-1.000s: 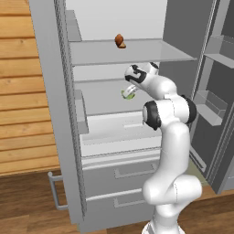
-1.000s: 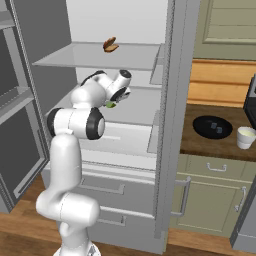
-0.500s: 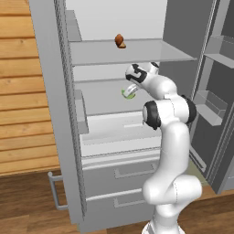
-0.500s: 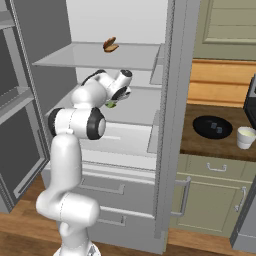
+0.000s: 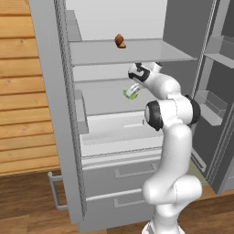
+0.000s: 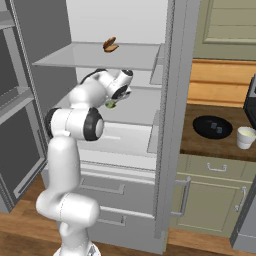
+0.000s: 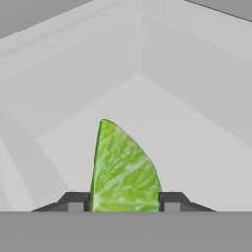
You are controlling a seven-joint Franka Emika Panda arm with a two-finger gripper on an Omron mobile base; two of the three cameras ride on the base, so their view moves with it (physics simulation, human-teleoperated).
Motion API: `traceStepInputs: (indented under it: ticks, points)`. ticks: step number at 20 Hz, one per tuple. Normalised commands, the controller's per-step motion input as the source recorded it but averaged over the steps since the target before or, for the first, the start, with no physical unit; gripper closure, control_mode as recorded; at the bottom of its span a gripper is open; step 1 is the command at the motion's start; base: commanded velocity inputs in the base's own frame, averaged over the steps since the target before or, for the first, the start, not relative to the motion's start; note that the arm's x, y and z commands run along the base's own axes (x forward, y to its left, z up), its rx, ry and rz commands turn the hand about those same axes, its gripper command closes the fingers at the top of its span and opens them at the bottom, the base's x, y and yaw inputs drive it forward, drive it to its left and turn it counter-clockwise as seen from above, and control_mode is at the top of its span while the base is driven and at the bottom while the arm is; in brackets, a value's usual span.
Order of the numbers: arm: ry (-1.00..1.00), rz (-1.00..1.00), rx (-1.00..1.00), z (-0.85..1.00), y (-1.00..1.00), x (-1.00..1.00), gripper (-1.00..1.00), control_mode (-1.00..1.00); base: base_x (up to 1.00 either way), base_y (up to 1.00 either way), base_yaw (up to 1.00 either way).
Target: Grab a lemon wedge from the fridge and one ice cube from the ice bowl, and put them in the glass of lemonade.
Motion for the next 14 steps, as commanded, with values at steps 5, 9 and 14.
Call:
traceStepInputs:
  ticks: [5,9,14]
  points:
    - [-0.08,-0.07,0.01,0.17,-0.13,-0.99,1.00,-1.00,0.00,0.00,0.00]
    - [-0.03,-0.08,0.00,0.14,-0.04,-0.88,1.00,-1.00,0.00,0.00,0.00]
    - [0.00,-0.11,0.00,0.78,-0.05,-0.86,1.00,-1.00,0.00,0.00,0.00]
